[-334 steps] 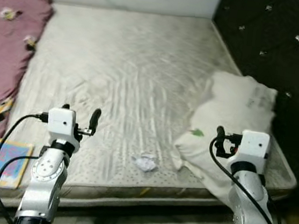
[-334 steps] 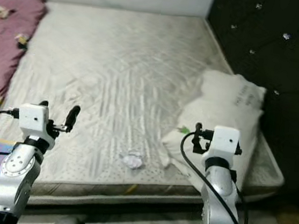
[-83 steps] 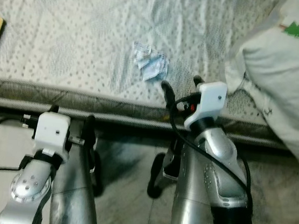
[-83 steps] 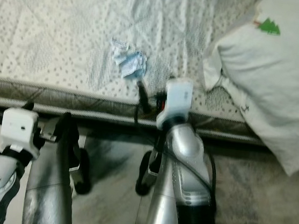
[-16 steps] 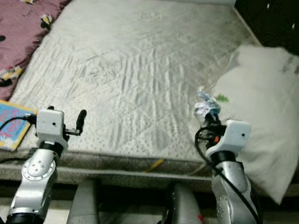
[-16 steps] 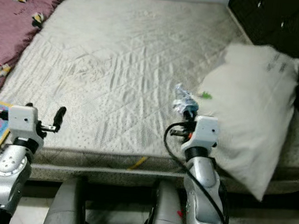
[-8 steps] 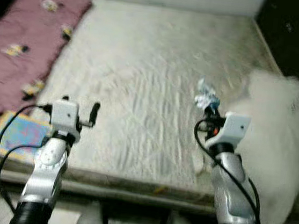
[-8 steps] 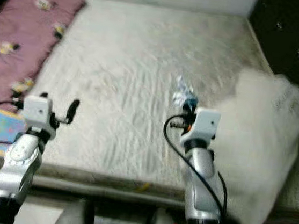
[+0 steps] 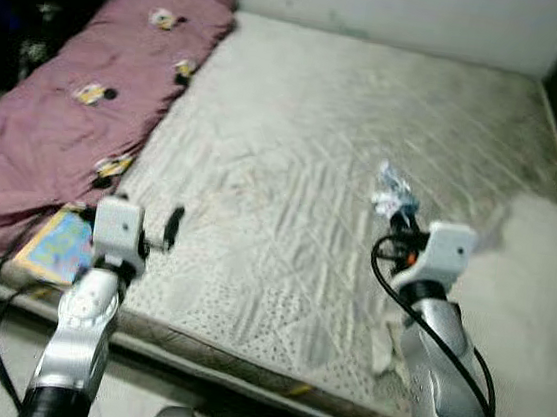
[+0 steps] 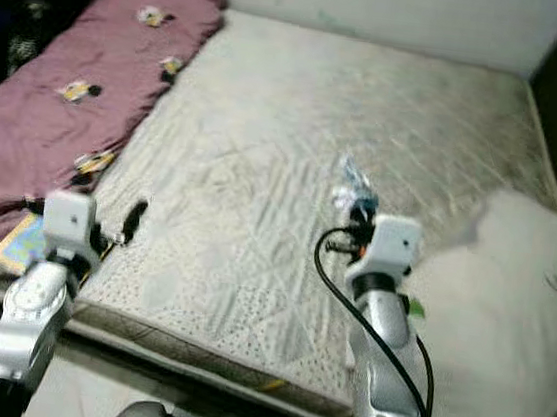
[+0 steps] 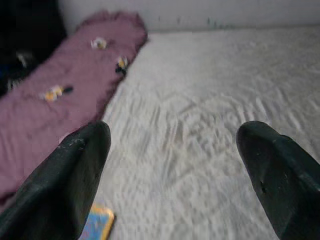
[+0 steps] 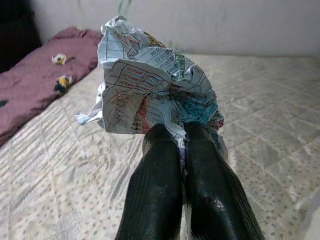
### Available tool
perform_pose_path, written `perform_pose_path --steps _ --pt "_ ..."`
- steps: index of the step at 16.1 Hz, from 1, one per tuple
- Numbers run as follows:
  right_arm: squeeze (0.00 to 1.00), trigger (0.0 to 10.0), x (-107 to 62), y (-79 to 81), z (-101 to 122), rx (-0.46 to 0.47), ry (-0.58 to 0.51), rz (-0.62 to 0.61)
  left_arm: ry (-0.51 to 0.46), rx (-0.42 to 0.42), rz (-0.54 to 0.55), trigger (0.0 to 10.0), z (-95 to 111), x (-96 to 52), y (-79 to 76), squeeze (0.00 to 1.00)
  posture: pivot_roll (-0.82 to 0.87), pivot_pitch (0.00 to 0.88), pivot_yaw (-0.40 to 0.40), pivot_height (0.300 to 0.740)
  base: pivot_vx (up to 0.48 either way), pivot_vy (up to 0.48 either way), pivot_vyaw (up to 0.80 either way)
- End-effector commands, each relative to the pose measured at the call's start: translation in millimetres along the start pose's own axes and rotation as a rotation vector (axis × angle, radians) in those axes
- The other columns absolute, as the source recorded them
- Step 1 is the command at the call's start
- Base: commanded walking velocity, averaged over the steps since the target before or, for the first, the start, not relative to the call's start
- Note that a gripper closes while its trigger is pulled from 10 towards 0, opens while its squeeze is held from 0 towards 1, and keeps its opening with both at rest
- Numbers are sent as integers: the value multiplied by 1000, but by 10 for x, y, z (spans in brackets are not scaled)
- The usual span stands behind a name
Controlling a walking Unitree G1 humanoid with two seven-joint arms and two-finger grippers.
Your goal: Clean up the room
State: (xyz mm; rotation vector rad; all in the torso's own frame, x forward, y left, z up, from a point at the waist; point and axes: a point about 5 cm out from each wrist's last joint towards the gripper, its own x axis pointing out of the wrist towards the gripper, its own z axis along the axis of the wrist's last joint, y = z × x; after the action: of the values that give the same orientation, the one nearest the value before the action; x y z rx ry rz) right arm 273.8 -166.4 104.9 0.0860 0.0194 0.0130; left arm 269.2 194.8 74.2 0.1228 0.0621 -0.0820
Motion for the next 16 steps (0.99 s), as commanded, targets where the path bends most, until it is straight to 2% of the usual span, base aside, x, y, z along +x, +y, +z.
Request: perform_pose_path --steps 1,3,5,6,7,8,9,10,11,16 --pt "0 10000 1 -24 17 21 5 -23 -12 -3 -13 10000 45 3 -16 0 17 43 -38 740 0 0 0" --pt "0 10000 43 -139 -73 50 83 -85 -11 58 -14 10000 59 17 -20 0 22 44 -43 740 0 0 0" --pt "0 10000 68 -172 -64 -33 93 -107 -21 55 -23 10000 51 24 -4 0 20 42 -42 740 0 0 0" --pt "0 10000 71 -131 -54 -64 72 -61 56 29 -44 10000 -41 29 -33 0 17 40 -40 740 0 0 0" --pt "0 10000 60 -125 -67 -25 82 -69 73 36 -62 10000 -60 28 -55 0 16 40 -38 740 0 0 0" --pt "0 10000 50 -164 -71 -114 73 -121 47 29 -89 10000 -38 8 -80 0 11 41 -36 740 0 0 0" --pt "0 10000 32 -161 -95 -95 95 -89 44 11 -95 10000 -39 1 -92 0 11 41 -36 740 0 0 0" --pt "0 10000 -3 -200 -110 -117 106 -131 37 -1 -88 10000 -35 -8 -95 0 4 40 -31 740 0 0 0" --pt "0 10000 -13 -199 -129 -93 116 -114 26 4 -91 10000 -22 -8 -102 0 4 42 -31 740 0 0 0" --pt "0 10000 11 -192 -81 -66 89 -101 3 11 -104 10000 37 19 -108 0 6 49 -34 740 0 0 -345"
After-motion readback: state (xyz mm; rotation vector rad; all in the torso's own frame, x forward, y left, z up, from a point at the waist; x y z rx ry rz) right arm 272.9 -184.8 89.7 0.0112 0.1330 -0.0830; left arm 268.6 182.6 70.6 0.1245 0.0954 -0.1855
